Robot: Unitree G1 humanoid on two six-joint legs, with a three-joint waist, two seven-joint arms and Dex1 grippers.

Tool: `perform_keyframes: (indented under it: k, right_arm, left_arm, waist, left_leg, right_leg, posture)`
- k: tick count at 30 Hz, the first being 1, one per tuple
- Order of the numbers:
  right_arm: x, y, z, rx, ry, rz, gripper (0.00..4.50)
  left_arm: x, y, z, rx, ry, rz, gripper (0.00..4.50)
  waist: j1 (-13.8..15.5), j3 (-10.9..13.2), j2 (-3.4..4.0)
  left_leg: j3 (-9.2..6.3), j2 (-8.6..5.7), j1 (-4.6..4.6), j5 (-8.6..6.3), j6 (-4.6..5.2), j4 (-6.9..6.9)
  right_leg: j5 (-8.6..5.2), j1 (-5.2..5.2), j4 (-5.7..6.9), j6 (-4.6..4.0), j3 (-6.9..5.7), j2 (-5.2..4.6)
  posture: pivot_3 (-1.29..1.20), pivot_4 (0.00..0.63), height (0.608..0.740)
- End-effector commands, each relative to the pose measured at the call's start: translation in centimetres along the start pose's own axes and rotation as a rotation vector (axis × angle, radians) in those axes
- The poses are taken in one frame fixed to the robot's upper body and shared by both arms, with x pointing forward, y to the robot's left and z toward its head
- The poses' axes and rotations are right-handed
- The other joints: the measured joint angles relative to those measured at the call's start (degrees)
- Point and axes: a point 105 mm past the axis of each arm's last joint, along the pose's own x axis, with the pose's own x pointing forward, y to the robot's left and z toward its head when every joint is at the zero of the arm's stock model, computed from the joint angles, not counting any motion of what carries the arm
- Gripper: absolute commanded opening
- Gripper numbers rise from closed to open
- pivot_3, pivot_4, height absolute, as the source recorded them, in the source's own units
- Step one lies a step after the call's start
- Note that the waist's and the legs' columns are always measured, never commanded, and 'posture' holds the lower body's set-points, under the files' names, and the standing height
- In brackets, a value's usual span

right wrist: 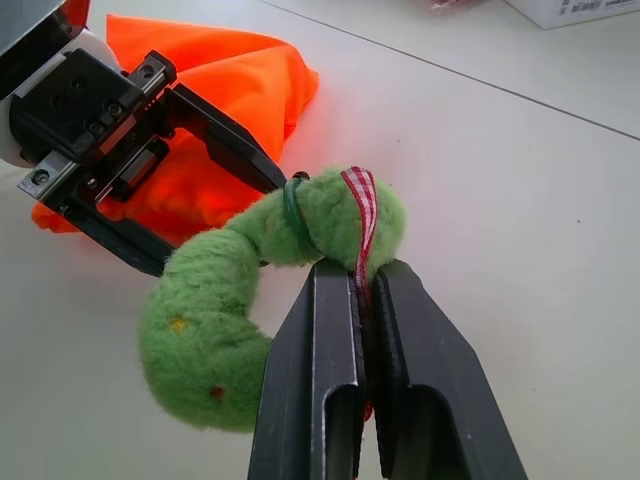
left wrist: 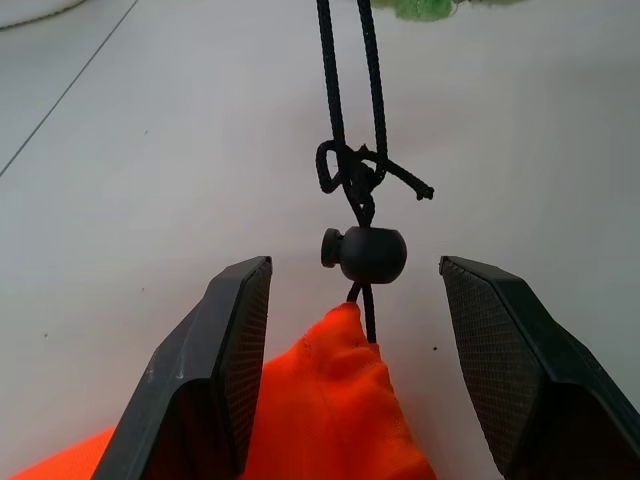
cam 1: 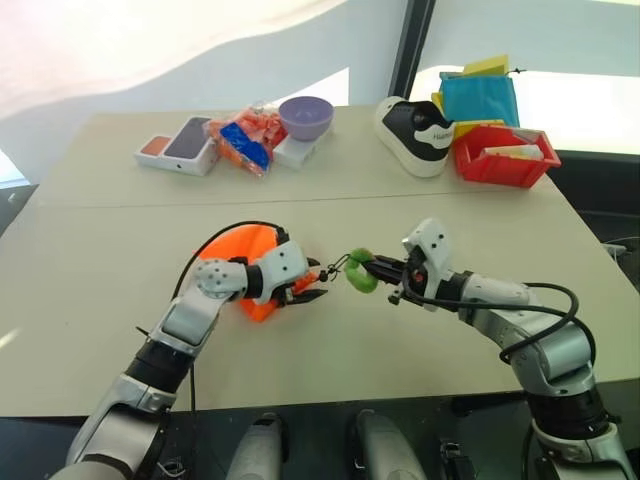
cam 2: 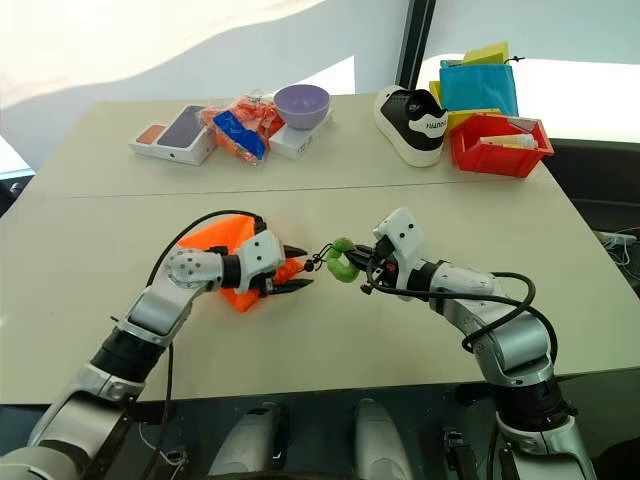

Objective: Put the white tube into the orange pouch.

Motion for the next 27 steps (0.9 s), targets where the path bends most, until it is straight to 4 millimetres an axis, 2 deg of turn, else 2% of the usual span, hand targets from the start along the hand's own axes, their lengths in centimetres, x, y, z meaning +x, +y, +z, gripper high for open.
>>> perform_keyframes:
  k: [1, 4, 5, 6, 9, 10, 19, 27]
  right_arm:
    - [-0.1, 0.2, 1.4, -0.031, -0.051, 0.009, 0.0]
    - [-0.1, 0.2, 1.3, -0.032, -0.05, 0.009, 0.0]
    - [-0.1, 0.2, 1.3, -0.032, -0.05, 0.009, 0.0]
    - [0.0, 0.2, 1.3, -0.033, -0.05, 0.009, 0.0]
    - [0.0, 0.3, 1.3, -0.033, -0.052, 0.01, 0.0]
    - [0.0, 0.3, 1.3, -0.033, -0.052, 0.01, 0.0]
    - [0.0, 0.0, 1.2, -0.035, -0.05, -0.005, 0.0]
    - [-1.1, -5.3, -0.2, -0.057, 0.039, -0.258, 0.0]
  left_arm:
    - [0.0, 0.3, 0.9, 0.032, -0.025, 0.006, 2.85]
    - [0.1, 0.4, 0.9, 0.033, -0.03, 0.003, 2.85]
    - [0.1, 0.3, 1.0, 0.039, -0.033, 0.002, 2.35]
    - [0.1, 0.3, 1.0, 0.044, -0.035, 0.0, 2.04]
    - [0.1, 0.4, 1.0, 0.043, -0.035, 0.005, 0.48]
    - [0.1, 0.4, 1.0, 0.042, -0.034, 0.008, 0.16]
    - [-0.6, 0.6, 0.1, 0.042, 0.008, 0.011, 0.15]
    - [-4.6, 0.3, -2.1, 0.02, 0.13, -0.041, 0.15]
  waist:
    - [0.0, 0.0, 0.0]
    - [0.0, 0.0, 0.0]
    - [0.0, 0.0, 0.0]
    - [0.0, 0.0, 0.0]
    - [0.0, 0.0, 0.0]
    - [0.0, 0.0, 0.0]
    - [-0.1, 0.0, 0.0]
    - [-0.3, 0.0, 0.01]
  left_leg:
    - [0.0, 0.0, 0.0, 0.0, 0.0, 0.0]
    - [0.0, 0.0, 0.0, 0.0, 0.0, 0.0]
    - [0.0, 0.0, 0.0, 0.0, 0.0, 0.0]
    - [0.0, 0.0, 0.0, 0.0, 0.0, 0.0]
    - [0.0, 0.0, 0.0, 0.0, 0.0, 0.0]
    - [0.0, 0.0, 0.0, 0.0, 0.0, 0.0]
    - [0.0, 0.0, 0.0, 0.0, 0.0, 0.0]
    - [0.02, 0.02, 0.05, 0.0, 0.0, -0.06]
  right_leg:
    - [0.0, 0.0, 0.0, 0.0, 0.0, 0.0]
    - [0.0, 0.0, 0.0, 0.0, 0.0, 0.0]
    - [0.0, 0.0, 0.0, 0.0, 0.0, 0.0]
    - [0.0, 0.0, 0.0, 0.0, 0.0, 0.0]
    - [0.0, 0.0, 0.0, 0.0, 0.0, 0.0]
    - [0.0, 0.0, 0.0, 0.0, 0.0, 0.0]
    - [0.0, 0.0, 0.0, 0.0, 0.0, 0.0]
    - [-0.01, 0.0, 0.0, -0.02, 0.01, 0.01]
  posture:
    - [0.0, 0.15, 0.74]
    - [0.0, 0.15, 0.74]
    - [0.0, 0.15, 0.74]
    - [0.0, 0.15, 0.74]
    - [0.0, 0.15, 0.74]
    - [0.0, 0.15, 0.74]
    - [0.0, 0.15, 0.74]
    - [0.0, 0.15, 0.74]
